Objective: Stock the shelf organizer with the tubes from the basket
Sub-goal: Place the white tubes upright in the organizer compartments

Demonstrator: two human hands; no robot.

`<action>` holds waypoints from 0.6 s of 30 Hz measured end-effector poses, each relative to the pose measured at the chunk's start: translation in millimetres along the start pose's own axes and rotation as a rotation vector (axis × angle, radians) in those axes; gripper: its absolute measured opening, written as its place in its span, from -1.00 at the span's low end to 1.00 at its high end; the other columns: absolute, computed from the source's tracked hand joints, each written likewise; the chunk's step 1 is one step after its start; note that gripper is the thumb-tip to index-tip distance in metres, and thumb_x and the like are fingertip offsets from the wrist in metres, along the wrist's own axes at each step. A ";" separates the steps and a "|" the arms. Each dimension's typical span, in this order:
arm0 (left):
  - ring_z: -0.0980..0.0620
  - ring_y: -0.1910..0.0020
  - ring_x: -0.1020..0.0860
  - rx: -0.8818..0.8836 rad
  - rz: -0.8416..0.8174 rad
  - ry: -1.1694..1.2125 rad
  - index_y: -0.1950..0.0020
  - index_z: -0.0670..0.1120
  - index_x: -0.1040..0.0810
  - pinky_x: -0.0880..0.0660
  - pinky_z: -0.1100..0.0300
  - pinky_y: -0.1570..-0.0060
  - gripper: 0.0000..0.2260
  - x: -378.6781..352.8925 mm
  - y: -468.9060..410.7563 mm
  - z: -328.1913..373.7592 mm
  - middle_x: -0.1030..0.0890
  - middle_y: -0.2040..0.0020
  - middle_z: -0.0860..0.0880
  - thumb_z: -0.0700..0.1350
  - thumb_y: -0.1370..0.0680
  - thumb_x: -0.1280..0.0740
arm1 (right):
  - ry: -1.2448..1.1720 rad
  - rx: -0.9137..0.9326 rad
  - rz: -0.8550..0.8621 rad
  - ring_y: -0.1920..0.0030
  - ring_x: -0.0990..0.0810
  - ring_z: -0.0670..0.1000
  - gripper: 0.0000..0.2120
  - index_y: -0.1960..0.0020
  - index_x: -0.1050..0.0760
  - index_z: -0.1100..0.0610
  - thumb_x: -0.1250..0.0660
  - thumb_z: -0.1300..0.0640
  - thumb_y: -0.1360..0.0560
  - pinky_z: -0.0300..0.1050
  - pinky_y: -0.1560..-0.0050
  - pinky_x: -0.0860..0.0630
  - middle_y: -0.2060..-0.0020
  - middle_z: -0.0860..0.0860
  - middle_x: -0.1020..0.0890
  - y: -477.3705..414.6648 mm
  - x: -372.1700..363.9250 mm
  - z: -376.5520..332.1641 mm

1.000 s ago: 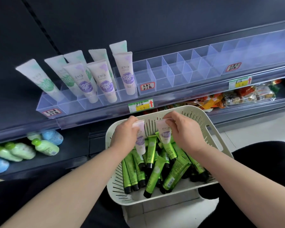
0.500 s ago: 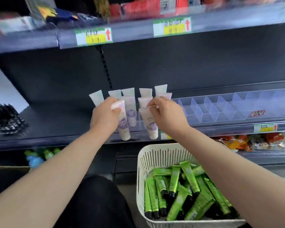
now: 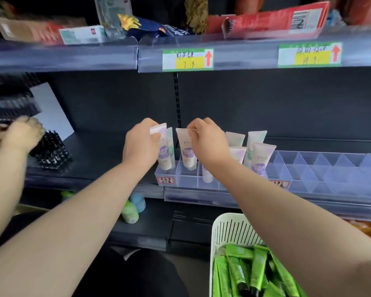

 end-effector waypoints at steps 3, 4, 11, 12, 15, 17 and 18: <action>-0.03 0.10 -0.47 0.008 -0.034 -0.019 -0.09 -0.07 -0.51 -0.35 0.14 0.30 -0.83 -9.4 -6.0 -4.0 -0.53 0.00 -0.06 -0.23 -0.57 -0.19 | 0.078 -0.024 -0.088 0.17 -0.52 0.13 -0.82 -0.04 -0.52 0.11 -0.15 0.17 -0.59 -0.04 0.20 -0.47 0.06 0.05 -0.53 -1.3 -17.7 8.2; -0.02 0.10 -0.47 0.005 -0.046 -0.024 -0.09 -0.07 -0.52 -0.34 0.14 0.31 -0.82 -12.6 -7.2 -5.2 -0.53 0.00 -0.06 -0.23 -0.57 -0.18 | 0.103 -0.032 -0.123 0.16 -0.53 0.13 -0.82 -0.04 -0.53 0.11 -0.16 0.20 -0.57 -0.06 0.21 -0.45 0.06 0.05 -0.54 -0.8 -22.9 11.6; -0.04 0.05 -0.48 -0.023 -0.090 -0.038 -0.14 -0.09 -0.52 -0.45 0.06 0.20 -0.80 -29.2 -10.9 -17.2 -0.54 -0.06 -0.08 -0.23 -0.57 -0.19 | 0.179 -0.028 -0.218 0.10 -0.57 0.16 -0.77 -0.09 -0.53 0.14 -0.18 0.32 -0.53 -0.08 0.19 -0.46 0.00 0.07 -0.56 -0.8 -35.8 23.5; -0.03 0.05 -0.47 -0.029 -0.095 -0.052 -0.16 -0.09 -0.52 -0.44 0.06 0.20 -0.80 -31.0 -11.8 -17.6 -0.53 -0.07 -0.07 -0.23 -0.58 -0.20 | 0.208 0.002 -0.221 0.09 -0.58 0.16 -0.73 -0.14 -0.53 0.13 -0.19 0.34 -0.52 -0.06 0.18 -0.50 -0.03 0.07 -0.55 -1.7 -35.1 21.5; -0.01 0.06 -0.43 -0.036 -0.129 -0.105 -0.18 -0.09 -0.49 -0.35 0.12 0.23 -0.81 -37.3 -15.5 -17.7 -0.49 -0.06 -0.05 -0.23 -0.61 -0.20 | 0.250 0.086 -0.199 0.04 -0.59 0.14 -0.59 -0.26 -0.49 0.07 -0.26 0.37 -0.48 -0.07 0.18 -0.52 -0.11 0.03 -0.53 -3.5 -32.5 17.8; -0.01 0.07 -0.42 -0.040 -0.151 -0.127 -0.18 -0.10 -0.49 -0.34 0.13 0.23 -0.80 -41.6 -17.6 -19.3 -0.47 -0.03 -0.05 -0.26 -0.60 -0.20 | 0.267 0.159 -0.165 -0.02 -0.55 0.09 -0.59 -0.24 -0.52 0.06 -0.31 0.37 -0.45 -0.11 0.21 -0.46 -0.10 0.02 -0.54 -2.5 -30.3 16.4; -0.02 0.07 -0.42 -0.049 -0.157 -0.140 -0.18 -0.10 -0.50 -0.34 0.13 0.23 -0.80 -43.6 -18.1 -20.5 -0.46 -0.02 -0.06 -0.27 -0.59 -0.21 | 0.274 0.190 -0.145 -0.05 -0.53 0.08 -0.60 -0.22 -0.54 0.06 -0.33 0.37 -0.44 -0.10 0.22 -0.45 -0.09 0.02 -0.55 -1.6 -29.0 16.1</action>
Point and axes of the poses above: each hand's wrist, its own y-axis away from the middle knuckle, its own x-axis out of the back of the hand, z = x × y, the point moved 3 cm from there along -y, towards the middle knuckle
